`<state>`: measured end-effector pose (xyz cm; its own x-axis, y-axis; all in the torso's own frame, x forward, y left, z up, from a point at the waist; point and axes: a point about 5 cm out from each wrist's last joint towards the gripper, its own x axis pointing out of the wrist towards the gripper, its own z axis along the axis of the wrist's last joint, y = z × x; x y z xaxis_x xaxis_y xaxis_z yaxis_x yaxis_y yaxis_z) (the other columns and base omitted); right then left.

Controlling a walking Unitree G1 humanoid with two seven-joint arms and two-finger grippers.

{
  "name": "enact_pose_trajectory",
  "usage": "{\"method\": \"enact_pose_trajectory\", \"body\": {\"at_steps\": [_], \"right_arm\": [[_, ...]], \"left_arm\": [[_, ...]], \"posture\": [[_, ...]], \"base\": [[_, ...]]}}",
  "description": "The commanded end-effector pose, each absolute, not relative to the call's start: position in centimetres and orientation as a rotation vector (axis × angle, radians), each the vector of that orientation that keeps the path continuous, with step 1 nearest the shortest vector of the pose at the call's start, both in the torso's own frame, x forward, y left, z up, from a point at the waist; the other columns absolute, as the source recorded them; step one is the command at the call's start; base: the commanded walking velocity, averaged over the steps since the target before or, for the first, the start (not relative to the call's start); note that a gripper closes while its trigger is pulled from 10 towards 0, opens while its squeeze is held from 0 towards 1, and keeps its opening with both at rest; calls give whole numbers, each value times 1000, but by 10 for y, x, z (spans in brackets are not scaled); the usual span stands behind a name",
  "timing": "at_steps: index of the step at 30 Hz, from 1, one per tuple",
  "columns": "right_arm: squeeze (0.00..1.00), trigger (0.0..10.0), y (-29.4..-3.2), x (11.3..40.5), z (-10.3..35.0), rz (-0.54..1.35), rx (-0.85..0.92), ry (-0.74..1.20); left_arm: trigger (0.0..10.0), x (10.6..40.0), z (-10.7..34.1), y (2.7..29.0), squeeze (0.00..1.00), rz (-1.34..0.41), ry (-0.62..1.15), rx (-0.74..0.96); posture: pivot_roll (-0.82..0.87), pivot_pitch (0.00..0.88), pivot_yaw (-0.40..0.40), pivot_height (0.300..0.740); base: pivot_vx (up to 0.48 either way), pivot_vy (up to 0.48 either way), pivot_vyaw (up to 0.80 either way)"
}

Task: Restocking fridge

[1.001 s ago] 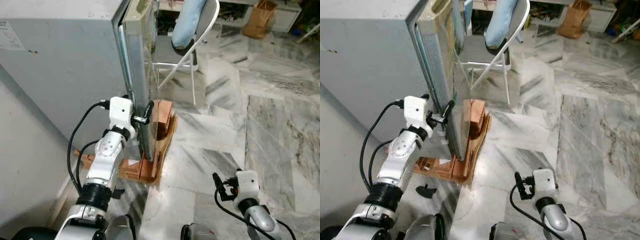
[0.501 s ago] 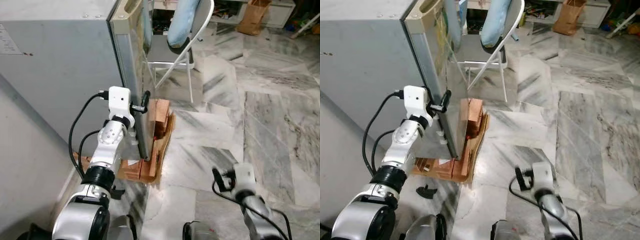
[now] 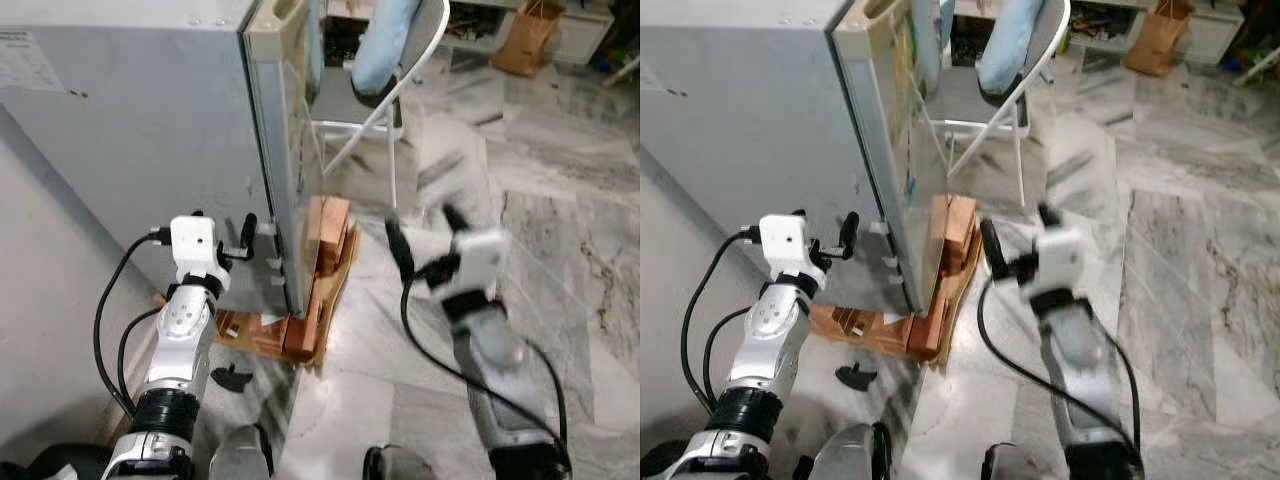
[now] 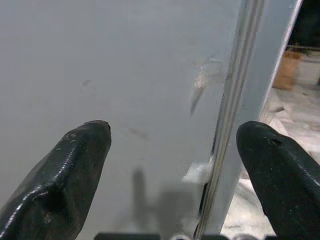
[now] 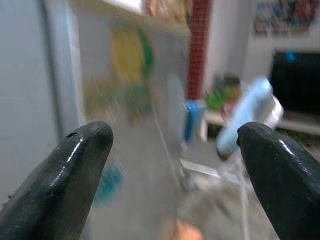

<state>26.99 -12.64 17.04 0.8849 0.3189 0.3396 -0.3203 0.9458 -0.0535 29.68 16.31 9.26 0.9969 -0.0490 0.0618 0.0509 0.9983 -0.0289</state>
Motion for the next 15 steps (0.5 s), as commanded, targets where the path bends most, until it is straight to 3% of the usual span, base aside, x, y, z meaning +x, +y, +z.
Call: {"method": "enact_pose_trajectory", "body": {"at_steps": [1,10,15], "right_arm": [[0,10000,-127,265,163,333,4,-285],[0,10000,-137,251,149,360,-33,-120],[0,10000,-141,243,141,334,-38,-43]], "left_arm": [[10000,291,94,168,0,-28,-57,-36],[10000,271,98,176,0,-21,-47,-30],[10000,267,109,171,0,-43,-65,-38]], "posture": [[36,72,18,740],[58,82,4,740],[72,92,0,740]], "base": [[0,0,0],[0,0,0],[0,-341,-800]]}}
